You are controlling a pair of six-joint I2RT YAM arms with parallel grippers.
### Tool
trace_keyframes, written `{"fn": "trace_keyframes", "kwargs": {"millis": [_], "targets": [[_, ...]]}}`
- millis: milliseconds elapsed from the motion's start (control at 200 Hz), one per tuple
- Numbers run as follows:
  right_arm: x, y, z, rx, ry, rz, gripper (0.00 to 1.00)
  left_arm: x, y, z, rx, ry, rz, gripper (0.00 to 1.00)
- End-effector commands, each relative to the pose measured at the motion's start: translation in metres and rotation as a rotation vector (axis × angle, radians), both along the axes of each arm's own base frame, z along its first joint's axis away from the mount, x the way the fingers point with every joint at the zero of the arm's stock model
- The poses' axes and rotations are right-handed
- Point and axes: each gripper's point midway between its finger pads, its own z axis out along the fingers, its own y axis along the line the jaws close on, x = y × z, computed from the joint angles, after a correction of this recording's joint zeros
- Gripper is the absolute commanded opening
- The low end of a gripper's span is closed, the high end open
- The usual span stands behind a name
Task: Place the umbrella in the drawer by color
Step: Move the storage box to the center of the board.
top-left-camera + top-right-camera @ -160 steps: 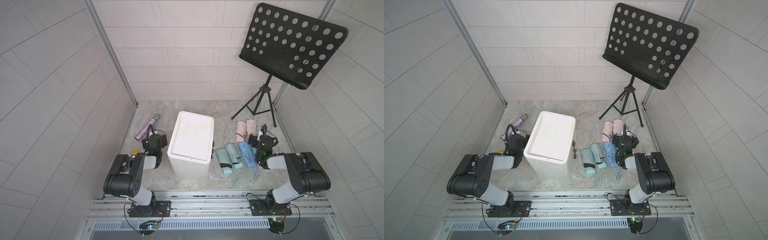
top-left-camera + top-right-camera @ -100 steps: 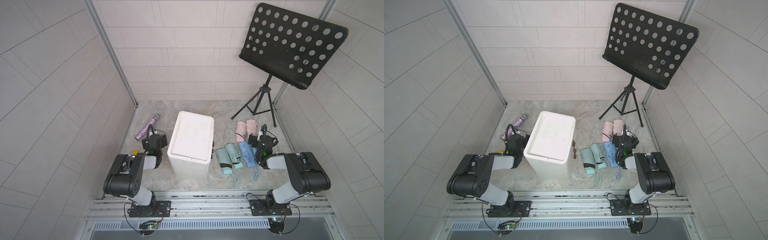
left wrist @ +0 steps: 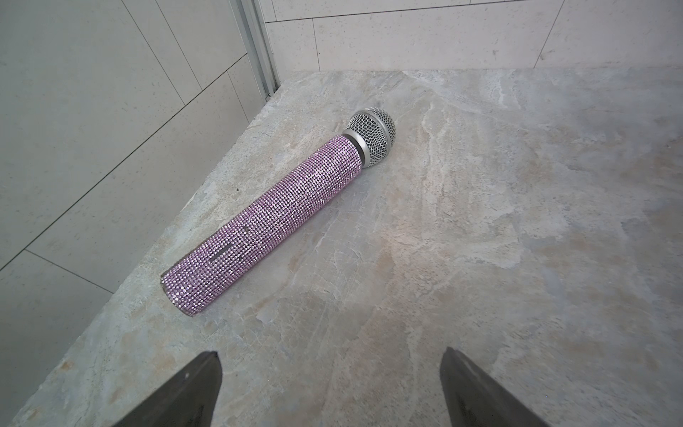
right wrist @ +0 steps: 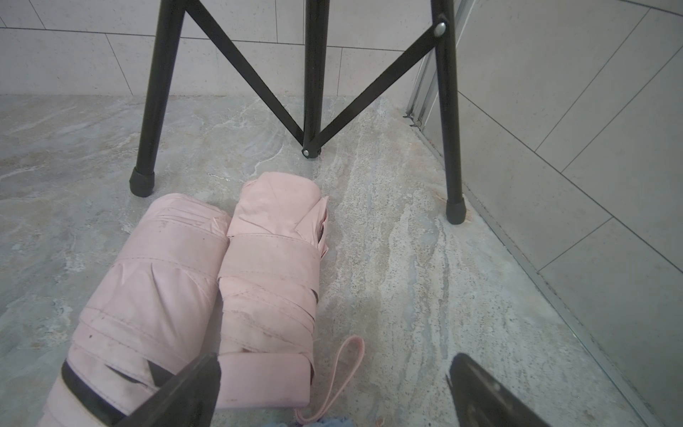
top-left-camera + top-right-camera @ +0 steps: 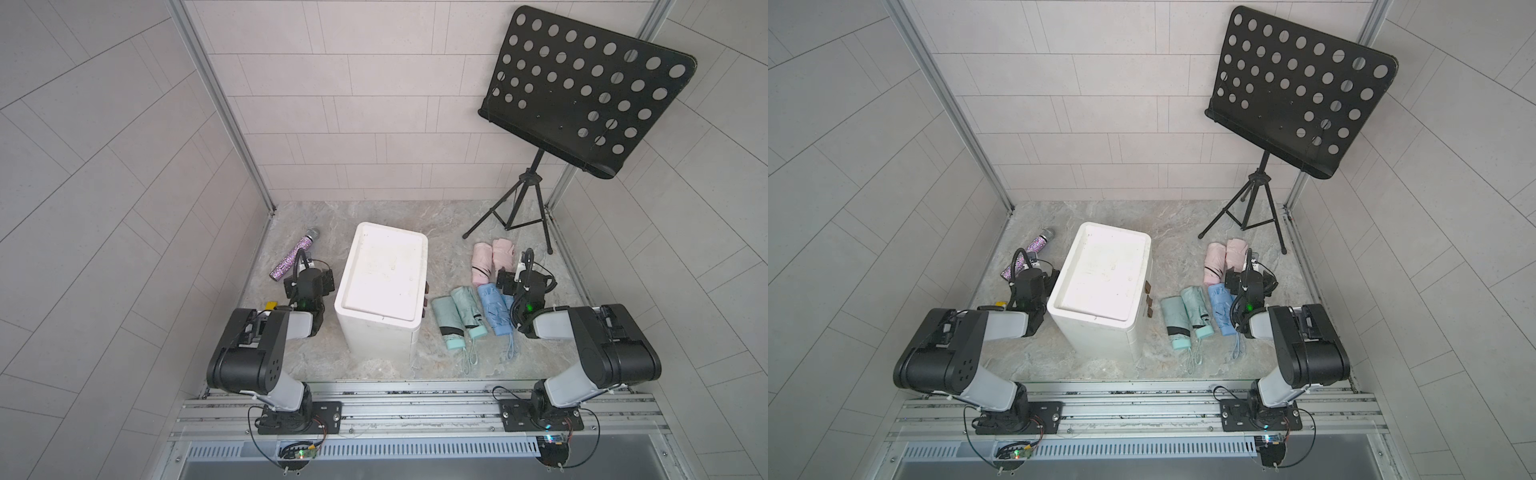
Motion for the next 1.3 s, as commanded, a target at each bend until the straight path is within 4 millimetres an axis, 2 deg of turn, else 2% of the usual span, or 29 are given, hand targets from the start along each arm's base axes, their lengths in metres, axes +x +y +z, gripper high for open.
{"fn": "trace_keyframes", "kwargs": {"millis": [0, 385, 460, 525, 675, 896, 926, 996, 1131, 1196, 1201, 1246, 1296], "targets": [[-0.001, -0.001, 0.002, -0.014, -0.003, -0.006, 1.0, 0.004, 0.001, 0.01, 0.001, -0.031, 0.014, 1.0], [-0.001, -0.003, 0.005, -0.021, -0.009, -0.023, 1.0, 0.004, 0.003, 0.013, 0.0, -0.044, 0.023, 1.0], [-0.005, -0.008, 0.009, -0.02, 0.001, -0.062, 1.0, 0.007, 0.007, 0.027, 0.0, -0.053, 0.043, 1.0], [-0.004, -0.008, 0.01, -0.024, -0.019, -0.061, 1.0, 0.005, 0.006, 0.039, -0.015, 0.018, 0.022, 1.0], [-0.004, -0.007, 0.01, -0.027, -0.012, -0.059, 1.0, -0.004, 0.015, 0.082, 0.012, -0.057, 0.021, 1.0], [-0.003, -0.006, 0.013, -0.027, -0.014, -0.053, 1.0, -0.009, 0.046, 0.1, 0.002, -0.008, 0.1, 1.0], [-0.001, -0.008, 0.023, -0.04, -0.032, -0.069, 1.0, -0.01, 0.049, 0.103, 0.005, -0.009, 0.11, 1.0], [-0.001, -0.013, 0.035, -0.042, 0.064, -0.103, 1.0, -0.012, 0.056, 0.109, 0.02, -0.001, 0.13, 1.0], [0.001, -0.004, 0.07, -0.071, 0.03, -0.069, 1.0, -0.012, 0.067, 0.123, -0.008, 0.029, 0.126, 1.0], [-0.004, -0.001, 0.084, -0.002, 0.025, -0.078, 1.0, -0.008, 0.067, 0.134, -0.044, 0.045, 0.09, 1.0], [-0.002, -0.001, 0.09, 0.005, 0.014, -0.078, 1.0, -0.008, 0.067, 0.135, -0.046, 0.046, 0.087, 1.0], [-0.003, 0.007, 0.106, 0.073, 0.011, -0.054, 1.0, -0.005, 0.067, 0.146, -0.072, 0.061, 0.054, 1.0], [-0.004, 0.018, 0.114, 0.195, 0.022, -0.032, 1.0, -0.001, 0.063, 0.157, -0.106, 0.087, 0.004, 1.0]]}}
